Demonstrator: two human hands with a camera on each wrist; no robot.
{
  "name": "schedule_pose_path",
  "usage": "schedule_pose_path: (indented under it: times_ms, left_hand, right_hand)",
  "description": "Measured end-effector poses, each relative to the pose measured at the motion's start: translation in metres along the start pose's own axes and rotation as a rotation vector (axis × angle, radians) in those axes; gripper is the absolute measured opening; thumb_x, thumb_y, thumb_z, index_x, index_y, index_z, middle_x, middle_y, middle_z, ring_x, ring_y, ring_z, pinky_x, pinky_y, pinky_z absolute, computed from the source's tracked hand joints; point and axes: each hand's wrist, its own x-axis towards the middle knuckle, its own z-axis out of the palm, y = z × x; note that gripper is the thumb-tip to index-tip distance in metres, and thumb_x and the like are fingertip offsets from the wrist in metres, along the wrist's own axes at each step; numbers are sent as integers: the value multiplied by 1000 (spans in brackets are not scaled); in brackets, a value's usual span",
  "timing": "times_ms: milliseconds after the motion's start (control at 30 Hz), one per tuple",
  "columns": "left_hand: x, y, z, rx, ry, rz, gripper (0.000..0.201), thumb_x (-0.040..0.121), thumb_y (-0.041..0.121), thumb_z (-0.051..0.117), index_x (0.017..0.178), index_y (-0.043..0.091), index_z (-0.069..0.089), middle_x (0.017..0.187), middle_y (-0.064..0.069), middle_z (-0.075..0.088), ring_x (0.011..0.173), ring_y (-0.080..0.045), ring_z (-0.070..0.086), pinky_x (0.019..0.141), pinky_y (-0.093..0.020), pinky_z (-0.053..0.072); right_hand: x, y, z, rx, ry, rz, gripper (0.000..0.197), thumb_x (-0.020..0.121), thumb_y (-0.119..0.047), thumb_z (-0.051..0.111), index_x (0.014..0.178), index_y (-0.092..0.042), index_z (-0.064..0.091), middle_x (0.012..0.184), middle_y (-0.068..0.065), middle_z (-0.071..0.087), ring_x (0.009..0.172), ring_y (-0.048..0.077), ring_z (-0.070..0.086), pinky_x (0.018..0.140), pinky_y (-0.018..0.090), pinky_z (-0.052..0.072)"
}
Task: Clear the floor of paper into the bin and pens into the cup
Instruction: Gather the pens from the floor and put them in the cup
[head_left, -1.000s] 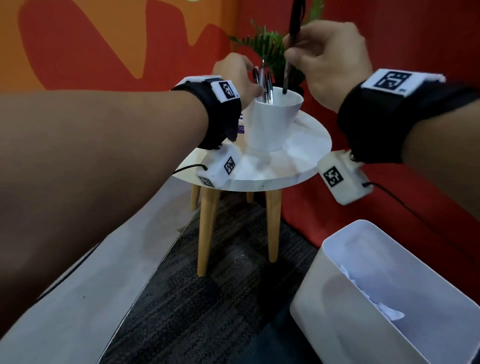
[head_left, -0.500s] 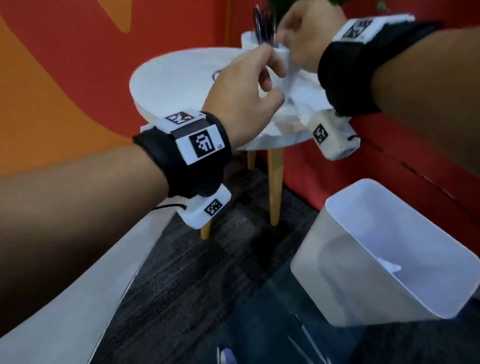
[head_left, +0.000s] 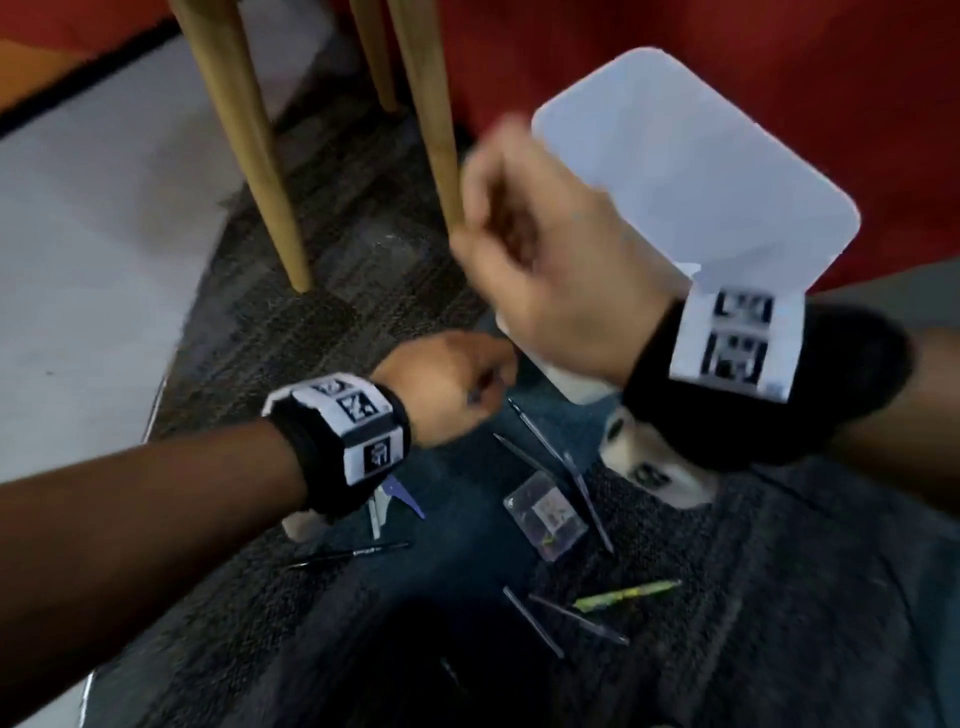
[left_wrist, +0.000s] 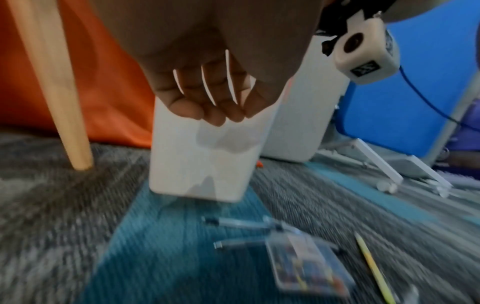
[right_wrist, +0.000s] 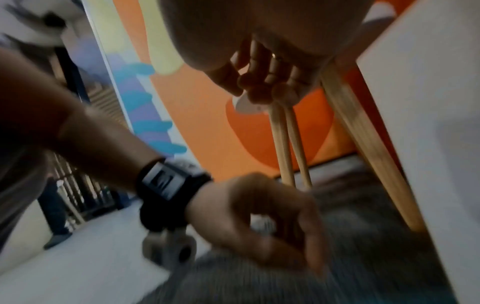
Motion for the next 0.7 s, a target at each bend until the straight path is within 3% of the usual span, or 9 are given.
schedule_pose_path:
  times_ms: [33,100,167,233,333,433,533,700]
  left_hand:
    - [-2,3,15,44,-115,-22,8,88,22,53,87,29,49,69,17,42,77,-18,46,67,-26,38]
    - [-4,4,44,110,-268,-28,9,91,24,50,99,25,54,90,8,57,89,-24,54,73,-31,44]
    - [-4,0,72,161,-338,-15,19,93,25,47,110,21,53,110,-1,60,103,-25,56,79,-34,49]
    - [-3,-5,96,168,-386,-6,21,95,25,45,114,22,51,115,0,57,110,-23,53,83,-36,49]
    - [2,-6,120,202,-388,-9,25,96,23,46,121,20,48,122,0,51,114,-21,47,83,-34,47]
    - [12,-6,135,217,-314,-66,27,95,20,49,122,19,45,123,-4,43,113,-23,42,77,-35,43]
    - [22,-5,146,252,-260,-105,30,94,14,50,122,19,43,123,-6,39,114,-26,39,74,-35,37]
    - [34,-1,160,379,-257,-44,40,95,8,42,133,22,41,132,-5,40,122,-27,37,98,-40,34]
  right_hand:
    - [-28,7,5,-13,-98,84,14,88,-5,57,89,-15,47,64,-12,41,57,6,43,55,17,35]
    - [-80,30,14,-70,-305,231,17,88,-9,57,89,-21,44,61,-10,44,56,11,46,53,23,38]
    - [-106,71,20,-140,-342,359,19,87,-12,58,87,-25,44,61,-8,48,56,11,48,56,31,43]
    - [-134,107,24,-226,-433,506,18,87,-21,59,85,-29,43,64,-7,55,62,16,56,61,35,49]
    - [-167,151,30,-404,-618,707,19,89,-42,59,83,-29,47,74,-5,61,76,25,63,66,31,48]
    - [-180,179,37,-505,-754,852,36,87,-57,59,81,-22,58,73,-1,61,70,23,60,62,29,46]
    - [-189,194,46,-531,-904,908,49,82,-64,60,79,-15,64,72,5,63,67,24,61,63,32,52]
    - [-207,198,49,-555,-977,909,41,88,-55,60,83,-14,61,83,7,62,76,28,60,69,34,50]
